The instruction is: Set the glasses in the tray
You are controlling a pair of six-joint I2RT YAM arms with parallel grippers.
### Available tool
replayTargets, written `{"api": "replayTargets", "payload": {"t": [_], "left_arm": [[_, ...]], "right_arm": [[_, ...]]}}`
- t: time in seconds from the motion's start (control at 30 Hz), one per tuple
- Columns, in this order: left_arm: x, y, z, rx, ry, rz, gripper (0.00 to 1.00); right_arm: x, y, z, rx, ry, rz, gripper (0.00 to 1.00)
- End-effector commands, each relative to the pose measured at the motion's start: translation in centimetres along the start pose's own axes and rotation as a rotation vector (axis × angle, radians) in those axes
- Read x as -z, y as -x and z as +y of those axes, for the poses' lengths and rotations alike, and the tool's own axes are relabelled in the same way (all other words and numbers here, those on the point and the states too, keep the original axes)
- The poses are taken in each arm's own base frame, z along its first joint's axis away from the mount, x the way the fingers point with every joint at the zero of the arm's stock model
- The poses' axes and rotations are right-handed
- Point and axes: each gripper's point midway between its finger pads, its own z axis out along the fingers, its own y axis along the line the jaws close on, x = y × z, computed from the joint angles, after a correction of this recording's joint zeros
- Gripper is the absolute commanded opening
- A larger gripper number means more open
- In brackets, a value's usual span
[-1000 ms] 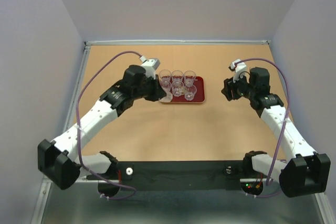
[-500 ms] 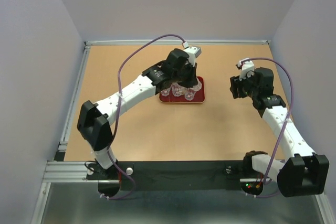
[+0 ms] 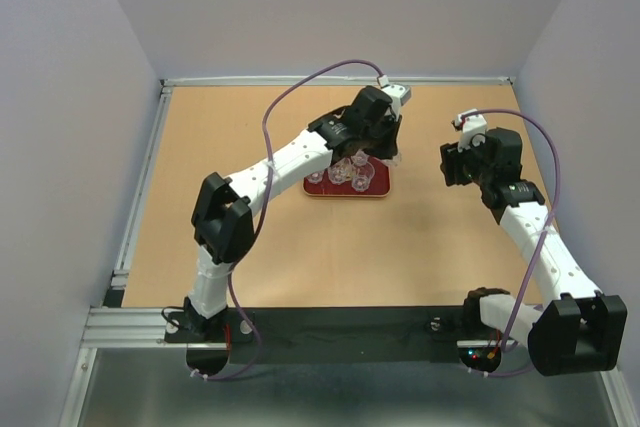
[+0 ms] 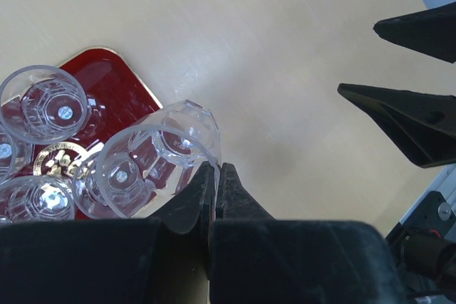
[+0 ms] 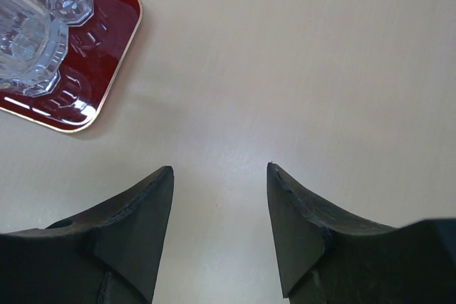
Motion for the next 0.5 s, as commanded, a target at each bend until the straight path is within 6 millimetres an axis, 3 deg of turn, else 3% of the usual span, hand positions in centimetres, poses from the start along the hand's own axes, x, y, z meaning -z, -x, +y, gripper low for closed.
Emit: {"api": "replayTargets", "payload": {"t": [0.0,0.07,0.47], "left_arm": [[0.2,2.7,-1.2,-0.023,-0.017,-0.062,0.00],[-0.1,3.2,-1.3,-0.023,-0.012,-0.072,0.00],[-5.0,0.7,1.6,-0.055,0.097,0.011,0.00]], "right_arm": [[0.2,0.7,-1.0,-0.007,-0.045,-0.042,0.61],[0.2,0.7,-1.0,-0.009,-0.045,-0.042,0.61],[0.1,0.6,-1.2,-0.011,-0.055,-0.039,0.62]]}}
